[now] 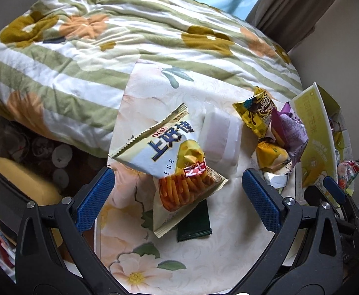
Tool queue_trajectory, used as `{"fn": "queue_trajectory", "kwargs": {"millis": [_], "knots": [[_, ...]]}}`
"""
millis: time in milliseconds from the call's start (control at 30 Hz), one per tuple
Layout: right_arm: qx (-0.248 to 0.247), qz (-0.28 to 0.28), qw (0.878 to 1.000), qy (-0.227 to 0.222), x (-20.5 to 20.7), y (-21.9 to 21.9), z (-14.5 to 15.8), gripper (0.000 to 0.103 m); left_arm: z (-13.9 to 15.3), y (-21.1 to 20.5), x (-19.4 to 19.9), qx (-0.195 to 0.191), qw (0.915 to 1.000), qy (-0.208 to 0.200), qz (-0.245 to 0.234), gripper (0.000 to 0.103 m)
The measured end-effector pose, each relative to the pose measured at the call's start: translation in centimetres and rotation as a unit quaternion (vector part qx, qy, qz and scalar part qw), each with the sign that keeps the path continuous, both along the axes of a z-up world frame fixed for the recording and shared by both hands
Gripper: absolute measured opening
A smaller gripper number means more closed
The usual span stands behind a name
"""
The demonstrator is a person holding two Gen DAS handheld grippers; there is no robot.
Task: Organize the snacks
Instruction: 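Grasp the white-and-yellow Oishi cheese bag with the left tool while the right tool grasps the gold bag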
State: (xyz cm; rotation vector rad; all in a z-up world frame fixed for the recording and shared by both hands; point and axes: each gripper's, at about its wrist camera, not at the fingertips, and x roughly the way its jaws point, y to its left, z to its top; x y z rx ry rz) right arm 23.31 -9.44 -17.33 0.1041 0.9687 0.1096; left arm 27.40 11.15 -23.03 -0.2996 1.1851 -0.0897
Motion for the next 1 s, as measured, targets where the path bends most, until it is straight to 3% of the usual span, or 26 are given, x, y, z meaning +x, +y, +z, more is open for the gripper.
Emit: {"fn": "queue_trajectory", "kwargs": {"millis": [300, 567, 667, 1000], "knots": [[-0.039, -0.003, 0.999, 0.01, 0.8, 1.8, -3.3, 0.1, -4.5, -0.1, 1.8, -0.024, 0.9993, 0.028, -0.01, 0.102], [-0.066, 0.008, 0.998, 0.015, 1.6, 2.5, -5.1, 0.091, -5.6, -0.2, 2.8, -0.017, 0.9989, 0.035, -0.025, 0.076], [-0.073, 0.011, 0.997, 0.017, 1.9, 2.6, -5.5, 0.091, -6.0, -0.3, 2.6, -0.024, 0.9983, 0.041, -0.034, 0.059], [-0.079, 0.029, 0.996, 0.034, 3.2, 3.2, -7.1, 0.091, -5.8, 1.0, 2.0, -0.021, 0.9985, 0.041, -0.031, 0.054]]}}
